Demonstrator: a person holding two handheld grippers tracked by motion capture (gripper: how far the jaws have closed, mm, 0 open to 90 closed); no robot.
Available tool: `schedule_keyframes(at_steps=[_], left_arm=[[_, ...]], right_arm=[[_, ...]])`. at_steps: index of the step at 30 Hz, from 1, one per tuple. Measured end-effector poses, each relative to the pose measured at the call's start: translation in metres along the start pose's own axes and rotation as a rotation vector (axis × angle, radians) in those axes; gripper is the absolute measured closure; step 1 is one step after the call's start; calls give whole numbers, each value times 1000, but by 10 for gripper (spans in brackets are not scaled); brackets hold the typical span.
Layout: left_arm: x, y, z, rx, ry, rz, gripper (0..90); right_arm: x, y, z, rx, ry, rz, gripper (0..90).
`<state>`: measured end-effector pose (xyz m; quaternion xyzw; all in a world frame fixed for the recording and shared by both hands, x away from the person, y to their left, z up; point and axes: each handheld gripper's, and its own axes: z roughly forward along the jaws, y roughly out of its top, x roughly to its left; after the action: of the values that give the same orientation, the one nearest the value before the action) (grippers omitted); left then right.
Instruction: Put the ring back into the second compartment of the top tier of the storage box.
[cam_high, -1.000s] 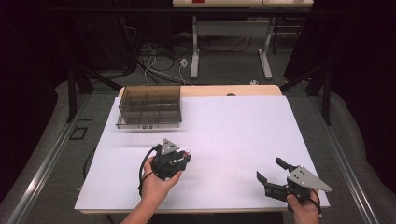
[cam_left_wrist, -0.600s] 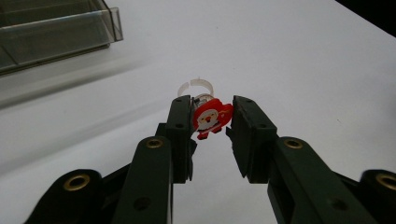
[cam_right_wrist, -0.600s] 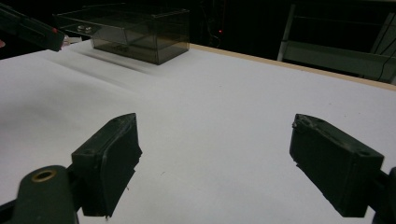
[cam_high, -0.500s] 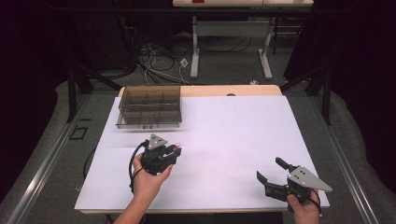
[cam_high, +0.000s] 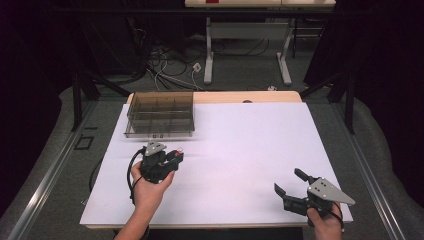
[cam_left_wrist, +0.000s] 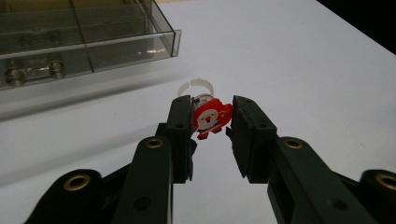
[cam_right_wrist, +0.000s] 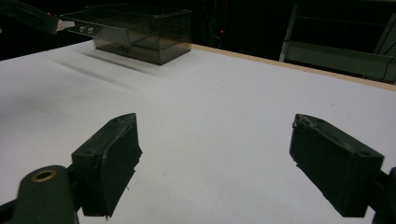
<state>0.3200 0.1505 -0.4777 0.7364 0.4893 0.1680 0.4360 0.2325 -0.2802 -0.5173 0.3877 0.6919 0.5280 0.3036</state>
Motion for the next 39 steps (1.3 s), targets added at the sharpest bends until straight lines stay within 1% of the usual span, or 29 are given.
schedule_keyframes(at_steps=[1,2,3,5,9,11,13,17,18,23,24,31,32,35,39], left_arm=[[1,0,-1,2,4,-5,693],[2,0,-2,-4,5,-9,693],[3,1,-3,-1,10,-6,693],[4,1,-4,-5,15,-14,693],[8,1,-5,-11,23,-24,693],[9,2,-6,-9,32,-23,693],[11,3,-6,-5,34,-26,694],[13,5,-7,-7,38,-27,693],[13,5,-8,-5,41,-21,693],[15,7,-7,-9,40,-28,694],[15,8,-8,-1,43,-24,695],[15,8,-8,-1,43,-24,694],[17,16,-9,3,51,-2,694],[18,20,-10,3,51,-5,695],[20,30,-10,13,54,5,695]], right_arm=[[0,0,0,9,2,-3,149],[0,0,0,2,6,-4,149],[1,0,0,4,8,-3,149],[2,1,0,3,12,-6,149],[1,1,0,1,10,-9,149],[0,1,1,-1,13,-8,149],[1,0,1,2,18,-1,149],[0,0,2,3,18,-5,149],[0,0,2,1,17,-5,149],[1,0,2,8,16,2,149],[1,0,2,11,15,2,149],[1,-1,2,10,16,4,149],[1,-1,2,10,16,4,149],[1,-1,2,7,14,4,149],[1,-1,2,10,11,4,149]])
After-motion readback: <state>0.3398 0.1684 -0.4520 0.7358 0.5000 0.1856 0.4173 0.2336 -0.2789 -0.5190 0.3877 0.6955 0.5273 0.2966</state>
